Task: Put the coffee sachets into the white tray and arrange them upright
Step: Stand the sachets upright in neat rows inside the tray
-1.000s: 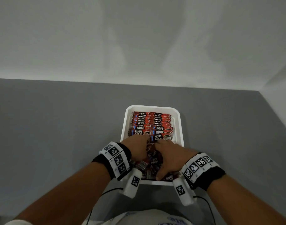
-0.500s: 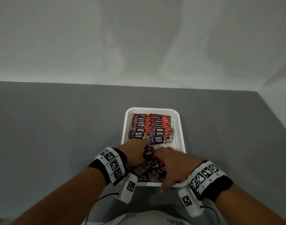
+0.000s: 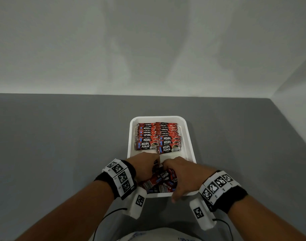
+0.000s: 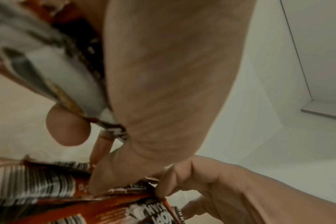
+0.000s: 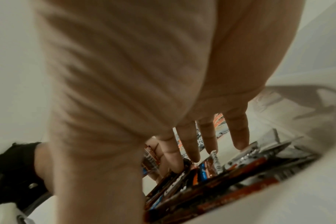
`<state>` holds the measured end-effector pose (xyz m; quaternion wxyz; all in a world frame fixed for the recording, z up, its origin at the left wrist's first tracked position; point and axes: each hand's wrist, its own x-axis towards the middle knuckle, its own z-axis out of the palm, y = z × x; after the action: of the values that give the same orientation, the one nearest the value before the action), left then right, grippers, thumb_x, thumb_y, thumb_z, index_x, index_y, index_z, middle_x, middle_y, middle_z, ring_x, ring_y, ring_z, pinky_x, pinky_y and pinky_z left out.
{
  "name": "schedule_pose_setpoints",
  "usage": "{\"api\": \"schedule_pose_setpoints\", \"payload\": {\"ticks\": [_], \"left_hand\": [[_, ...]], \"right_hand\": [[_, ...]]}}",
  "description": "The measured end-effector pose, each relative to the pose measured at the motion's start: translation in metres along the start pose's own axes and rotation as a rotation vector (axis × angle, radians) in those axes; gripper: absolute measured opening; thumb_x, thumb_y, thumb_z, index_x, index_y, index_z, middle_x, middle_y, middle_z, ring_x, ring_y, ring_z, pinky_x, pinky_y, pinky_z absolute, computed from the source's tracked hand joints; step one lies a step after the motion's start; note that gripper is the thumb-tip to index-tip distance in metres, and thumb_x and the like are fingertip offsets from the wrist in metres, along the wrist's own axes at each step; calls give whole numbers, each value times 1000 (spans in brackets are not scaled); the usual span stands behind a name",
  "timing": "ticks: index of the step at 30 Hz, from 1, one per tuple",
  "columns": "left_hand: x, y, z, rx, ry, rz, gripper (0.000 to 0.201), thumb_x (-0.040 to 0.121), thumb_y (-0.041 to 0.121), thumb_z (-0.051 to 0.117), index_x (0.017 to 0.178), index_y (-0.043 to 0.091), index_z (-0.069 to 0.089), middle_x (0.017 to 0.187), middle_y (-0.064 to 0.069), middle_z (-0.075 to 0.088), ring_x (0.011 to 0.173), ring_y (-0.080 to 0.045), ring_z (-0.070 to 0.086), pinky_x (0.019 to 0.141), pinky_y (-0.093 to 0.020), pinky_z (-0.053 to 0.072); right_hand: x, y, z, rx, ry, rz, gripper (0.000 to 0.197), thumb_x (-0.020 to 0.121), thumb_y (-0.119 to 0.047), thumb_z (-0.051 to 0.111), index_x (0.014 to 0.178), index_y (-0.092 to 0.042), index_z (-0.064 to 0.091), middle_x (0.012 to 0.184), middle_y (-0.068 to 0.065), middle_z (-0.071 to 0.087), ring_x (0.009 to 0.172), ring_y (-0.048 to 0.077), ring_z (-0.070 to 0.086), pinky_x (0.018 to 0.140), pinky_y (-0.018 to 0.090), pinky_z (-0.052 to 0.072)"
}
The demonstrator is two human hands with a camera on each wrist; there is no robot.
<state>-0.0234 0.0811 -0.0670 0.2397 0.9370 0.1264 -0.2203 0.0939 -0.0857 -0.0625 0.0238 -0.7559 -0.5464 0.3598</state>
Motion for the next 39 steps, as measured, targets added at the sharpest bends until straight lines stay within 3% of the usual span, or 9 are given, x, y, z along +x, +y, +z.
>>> {"api": "schedule_pose_setpoints", "payload": {"ticks": [10,15,19,22,25,30,32,36,39], "left_hand": [[0,-8,-12,-75,51,-59,21,89,9,60,97,25,50,103,4,57,96,-18,59,82,-30,55],[-3,-5,-16,-142,65,-84,21,89,13,62,100,26,50,108,2,60,98,-18,58,83,-31,55],[-11,-1,-27,-537,198,-118,17,93,9,54,108,15,59,93,6,59,82,-14,59,65,-21,49],[-16,3,-33,-1122,254,-148,21,96,0,47,106,9,63,87,-14,62,70,-23,63,59,-33,54],[-15,10,-37,-1427,382,-53,13,96,-5,56,107,-4,62,92,-29,65,67,-30,67,60,-34,58],[-7,22,-41,-1648,571,4,24,93,5,69,116,0,67,111,-29,70,97,-44,71,79,-51,61],[-5,26,-43,-1661,632,11,21,92,5,70,112,1,66,108,-27,71,90,-39,72,73,-46,61],[-4,26,-45,-1687,610,2,12,99,16,63,102,5,65,83,-17,69,61,-21,69,51,-28,54],[-5,16,-46,-1681,585,-61,14,97,25,66,97,11,65,74,-12,64,53,-18,61,46,-27,51]], "right_hand": [[0,-3,-10,159,100,-34,76,74,-52,83,138,-29,48,131,-10,55,113,6,56,92,21,50],[3,-2,-15,213,150,-54,58,80,-45,79,131,-28,57,125,-12,59,111,5,59,93,26,51],[5,3,-21,270,322,11,43,88,-42,73,127,-29,59,113,-15,57,107,5,57,82,19,46],[7,-3,-32,440,490,-2,29,91,-34,72,118,-28,63,102,-15,65,94,1,62,75,12,47],[13,-15,-43,768,577,-6,26,90,-29,75,113,-26,64,91,-7,74,84,6,69,71,24,54],[17,-37,-52,1092,527,-84,40,84,-11,81,119,-15,63,86,14,75,78,24,73,71,41,62],[20,-39,-53,1130,548,-98,45,81,0,81,120,-13,63,83,16,72,76,27,72,74,45,61],[21,-32,-57,1092,634,-79,29,83,6,76,105,-11,70,81,9,75,70,20,70,60,25,54],[16,-29,-62,1151,675,-43,20,86,9,69,93,-10,72,74,3,74,70,23,70,64,33,57]]}}
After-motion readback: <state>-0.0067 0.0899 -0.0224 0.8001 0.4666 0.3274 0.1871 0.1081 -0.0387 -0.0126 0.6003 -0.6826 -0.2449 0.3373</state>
